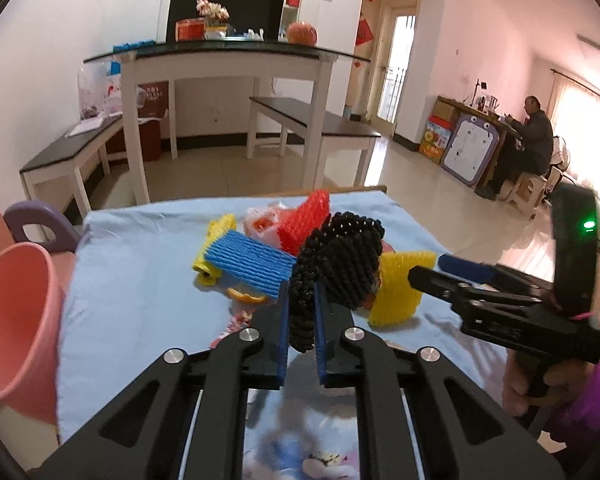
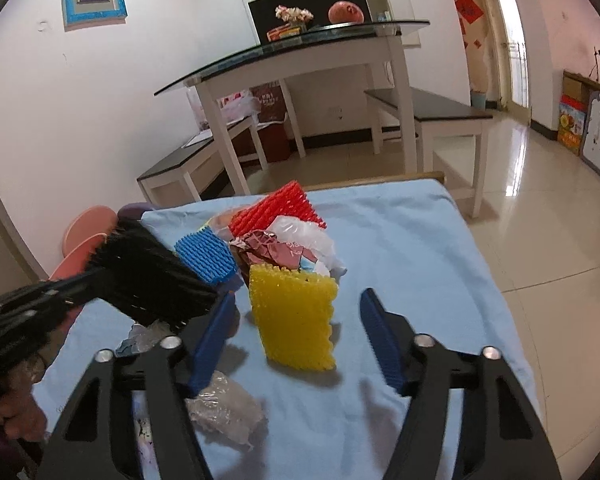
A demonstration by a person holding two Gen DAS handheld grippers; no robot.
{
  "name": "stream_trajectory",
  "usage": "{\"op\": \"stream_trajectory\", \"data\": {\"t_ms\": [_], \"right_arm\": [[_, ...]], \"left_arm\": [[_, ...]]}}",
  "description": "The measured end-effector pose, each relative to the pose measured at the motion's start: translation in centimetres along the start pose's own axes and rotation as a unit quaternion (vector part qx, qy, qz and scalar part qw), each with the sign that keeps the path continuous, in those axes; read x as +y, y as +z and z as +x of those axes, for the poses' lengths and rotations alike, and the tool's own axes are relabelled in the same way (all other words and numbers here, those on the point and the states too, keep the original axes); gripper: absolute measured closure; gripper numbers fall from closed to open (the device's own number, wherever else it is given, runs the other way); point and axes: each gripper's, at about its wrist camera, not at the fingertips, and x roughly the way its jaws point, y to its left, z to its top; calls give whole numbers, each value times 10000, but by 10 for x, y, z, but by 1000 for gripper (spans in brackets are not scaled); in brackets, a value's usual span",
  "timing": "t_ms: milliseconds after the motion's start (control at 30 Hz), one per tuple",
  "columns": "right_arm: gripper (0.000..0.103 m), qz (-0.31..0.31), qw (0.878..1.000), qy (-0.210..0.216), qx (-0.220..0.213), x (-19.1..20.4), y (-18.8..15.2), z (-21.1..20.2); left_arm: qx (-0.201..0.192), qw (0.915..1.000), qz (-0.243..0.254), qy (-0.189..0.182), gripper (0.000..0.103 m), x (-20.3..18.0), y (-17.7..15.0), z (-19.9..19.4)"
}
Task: Collect trash
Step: 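Grasp the black mesh sleeve with the left tool while the right tool grasps the yellow sponge, then carry both items over the pink bucket and open both tools to drop them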
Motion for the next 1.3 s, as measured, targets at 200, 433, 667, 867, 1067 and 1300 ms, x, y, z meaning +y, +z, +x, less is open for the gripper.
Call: {"op": "stream_trajectory", "data": {"t_ms": [200,433,667,867,1067,1300], "right_arm": [[94,112,9998,125,125,1,-2,0],[94,-59,9994,143,-296,20,9,-37],[94,-356,9941,902,-479,81,39,-35],[94,-468,9826,1781,-259,157,60,1],[94,-510,9694,2403,43,237,70,44],[93,-396,9608,2683,584,299,61,92]], "left_arm": [[-193,9997,-123,73,93,13,4,-21],[-490,9982,-271,221,93,28,5,-44],[-986,9890,-592,928,93,66,7,-87],[-1115,9722,-765,1911,93,113,-4,-121],[-971,9570,-994,2545,93,161,-13,-129],[-492,9492,-1300,2823,93,206,-34,-121]]}}
